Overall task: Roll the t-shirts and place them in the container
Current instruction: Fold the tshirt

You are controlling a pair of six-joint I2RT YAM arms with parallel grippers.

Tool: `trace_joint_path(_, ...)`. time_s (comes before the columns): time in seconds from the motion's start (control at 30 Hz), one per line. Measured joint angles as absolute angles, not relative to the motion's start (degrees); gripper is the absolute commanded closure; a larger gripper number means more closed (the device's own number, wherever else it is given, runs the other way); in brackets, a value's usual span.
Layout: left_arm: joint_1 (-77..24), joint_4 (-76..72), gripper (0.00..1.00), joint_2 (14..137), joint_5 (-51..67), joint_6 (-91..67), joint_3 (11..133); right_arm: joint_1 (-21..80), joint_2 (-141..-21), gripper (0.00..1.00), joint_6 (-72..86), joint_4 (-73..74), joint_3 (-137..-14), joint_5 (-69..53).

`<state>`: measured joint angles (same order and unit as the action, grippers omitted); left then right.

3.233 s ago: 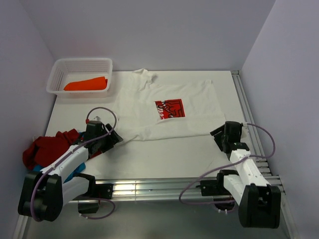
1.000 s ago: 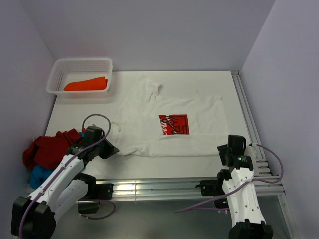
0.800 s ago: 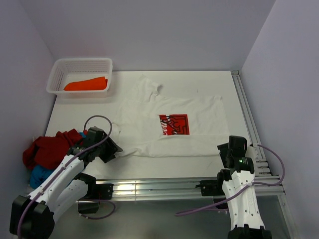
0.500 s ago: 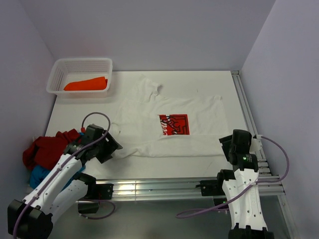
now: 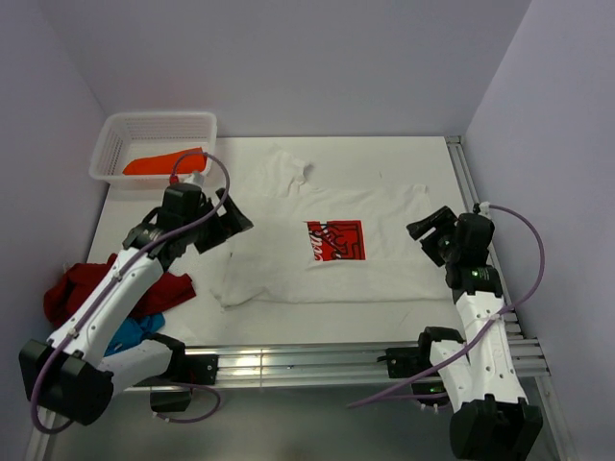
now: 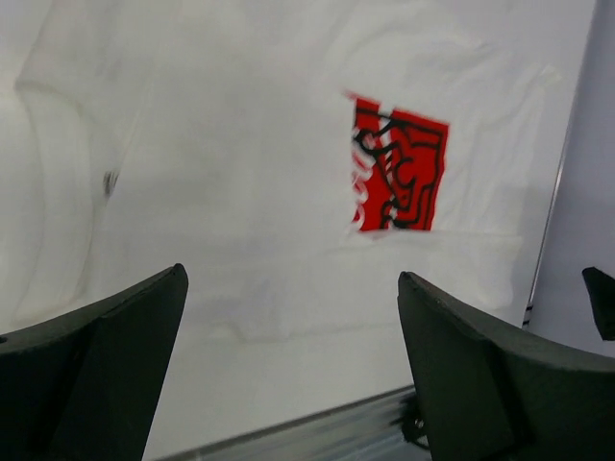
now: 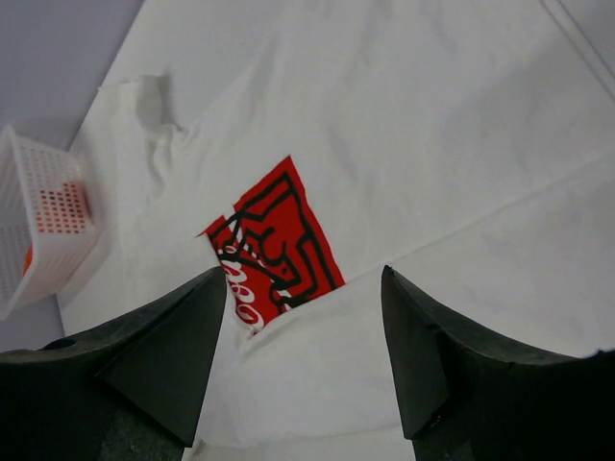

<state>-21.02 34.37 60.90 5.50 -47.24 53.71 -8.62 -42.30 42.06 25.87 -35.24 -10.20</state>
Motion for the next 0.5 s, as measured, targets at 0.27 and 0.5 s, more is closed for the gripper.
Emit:
trace_joint_path(0.27, -20.45, 28.84, 0.03, 77.14, 2.31, -36.34, 76.75, -8.62, -46.22, 0.26, 38.7, 18.63, -39.42, -12.53)
trace_joint_path(0.5, -15.97, 21.47, 0.0, 90.48, 8.05, -29.56, 84.79, -8.62, -47.42, 0.25, 37.58, 11.55, -36.64, -13.08)
